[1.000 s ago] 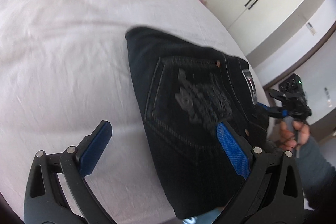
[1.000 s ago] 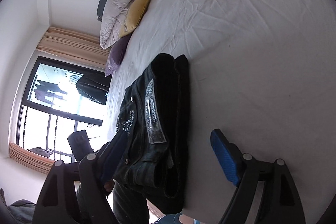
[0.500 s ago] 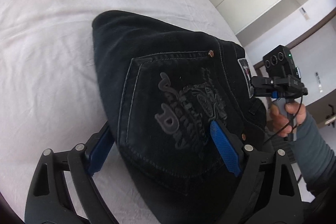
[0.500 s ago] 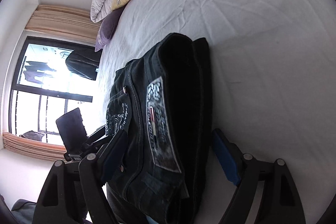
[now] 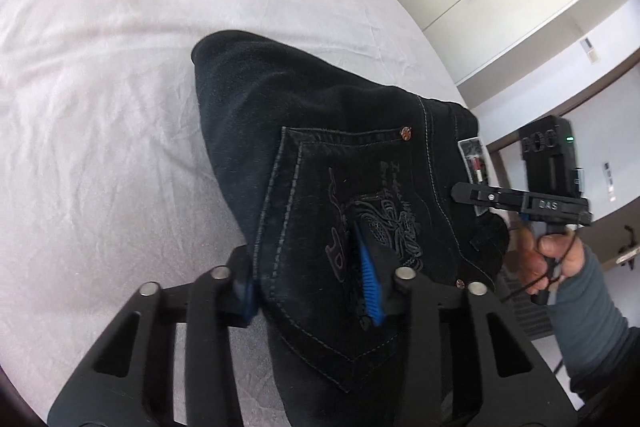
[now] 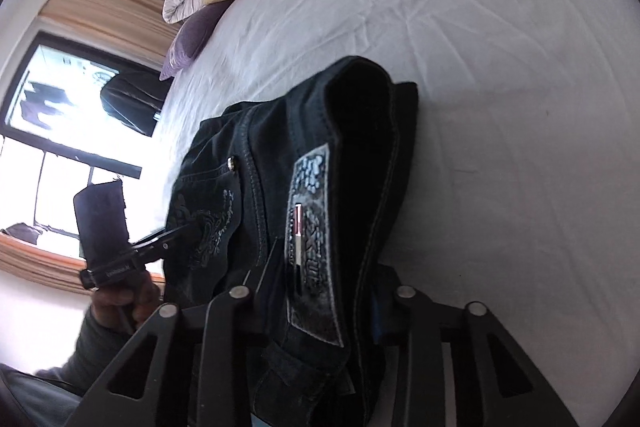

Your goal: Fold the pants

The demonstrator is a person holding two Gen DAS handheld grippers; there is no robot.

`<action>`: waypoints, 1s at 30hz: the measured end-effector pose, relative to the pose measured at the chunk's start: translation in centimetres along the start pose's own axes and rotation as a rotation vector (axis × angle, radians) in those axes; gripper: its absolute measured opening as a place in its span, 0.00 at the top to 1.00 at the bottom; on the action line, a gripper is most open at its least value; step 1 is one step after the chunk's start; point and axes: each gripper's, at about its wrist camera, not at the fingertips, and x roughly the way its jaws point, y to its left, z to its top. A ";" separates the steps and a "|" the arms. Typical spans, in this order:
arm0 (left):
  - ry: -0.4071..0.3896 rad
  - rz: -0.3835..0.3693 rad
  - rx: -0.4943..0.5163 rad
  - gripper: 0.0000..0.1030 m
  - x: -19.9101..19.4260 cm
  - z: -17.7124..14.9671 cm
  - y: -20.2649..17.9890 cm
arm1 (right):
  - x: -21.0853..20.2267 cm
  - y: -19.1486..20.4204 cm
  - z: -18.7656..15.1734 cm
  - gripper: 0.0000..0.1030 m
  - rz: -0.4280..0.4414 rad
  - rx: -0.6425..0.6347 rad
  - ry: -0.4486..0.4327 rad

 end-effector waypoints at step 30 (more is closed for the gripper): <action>-0.154 0.190 0.046 0.79 -3.7 14.9 6.1 | 3.3 8.6 14.5 0.78 -0.094 -0.220 -0.141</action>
